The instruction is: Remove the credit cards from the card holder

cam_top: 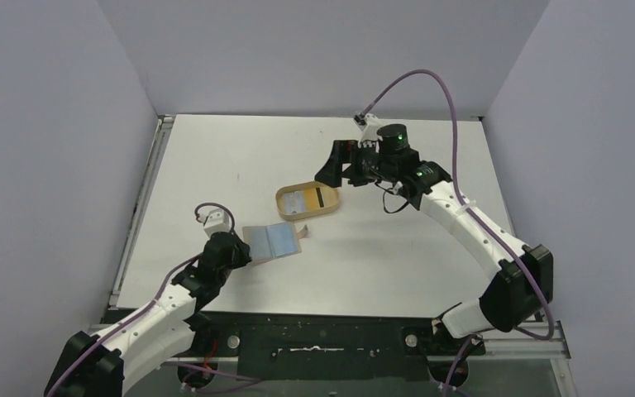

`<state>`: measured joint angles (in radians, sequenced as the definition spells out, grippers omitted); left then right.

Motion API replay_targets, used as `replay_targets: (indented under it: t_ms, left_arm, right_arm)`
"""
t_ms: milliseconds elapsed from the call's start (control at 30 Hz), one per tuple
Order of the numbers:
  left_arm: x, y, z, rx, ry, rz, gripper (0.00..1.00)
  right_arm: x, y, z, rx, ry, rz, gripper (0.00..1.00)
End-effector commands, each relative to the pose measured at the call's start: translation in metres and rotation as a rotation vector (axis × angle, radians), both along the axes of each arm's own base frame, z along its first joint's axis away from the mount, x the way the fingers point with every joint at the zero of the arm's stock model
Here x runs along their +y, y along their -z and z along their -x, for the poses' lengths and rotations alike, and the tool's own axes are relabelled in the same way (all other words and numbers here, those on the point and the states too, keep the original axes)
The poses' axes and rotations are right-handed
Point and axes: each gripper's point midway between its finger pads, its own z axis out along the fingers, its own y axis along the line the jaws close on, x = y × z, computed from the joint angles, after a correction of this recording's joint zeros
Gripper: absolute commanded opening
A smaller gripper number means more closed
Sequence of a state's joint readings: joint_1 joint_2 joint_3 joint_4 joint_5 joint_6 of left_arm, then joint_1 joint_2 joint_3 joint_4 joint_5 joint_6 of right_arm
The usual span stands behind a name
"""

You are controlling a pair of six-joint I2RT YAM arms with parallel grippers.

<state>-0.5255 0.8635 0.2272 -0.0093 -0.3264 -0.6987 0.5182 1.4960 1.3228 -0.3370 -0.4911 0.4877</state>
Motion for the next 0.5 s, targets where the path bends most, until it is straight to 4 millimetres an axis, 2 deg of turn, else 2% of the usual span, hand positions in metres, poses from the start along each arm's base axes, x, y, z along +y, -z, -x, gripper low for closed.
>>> replay_targets:
  t_ms: [0, 100, 267, 467]
  left_arm:
    - [0.005, -0.016, -0.003, -0.067, -0.058, 0.011, 0.0]
    - [0.004, -0.009, 0.004, -0.056, -0.044, 0.028, 0.0]
    - [-0.007, -0.025, 0.004, -0.047, 0.014, 0.027, 0.0]
    - [-0.018, -0.029, 0.01, -0.053, 0.076, 0.061, 0.0]
  right_arm:
    - [-0.028, -0.015, 0.026, -0.073, 0.045, 0.032, 1.0]
    - [-0.035, 0.002, 0.05, -0.039, 0.052, 0.016, 1.0]
    - [-0.037, 0.036, 0.085, -0.001, 0.074, -0.013, 1.0]
    - [-0.012, 0.07, 0.113, 0.028, 0.043, -0.025, 1.0]
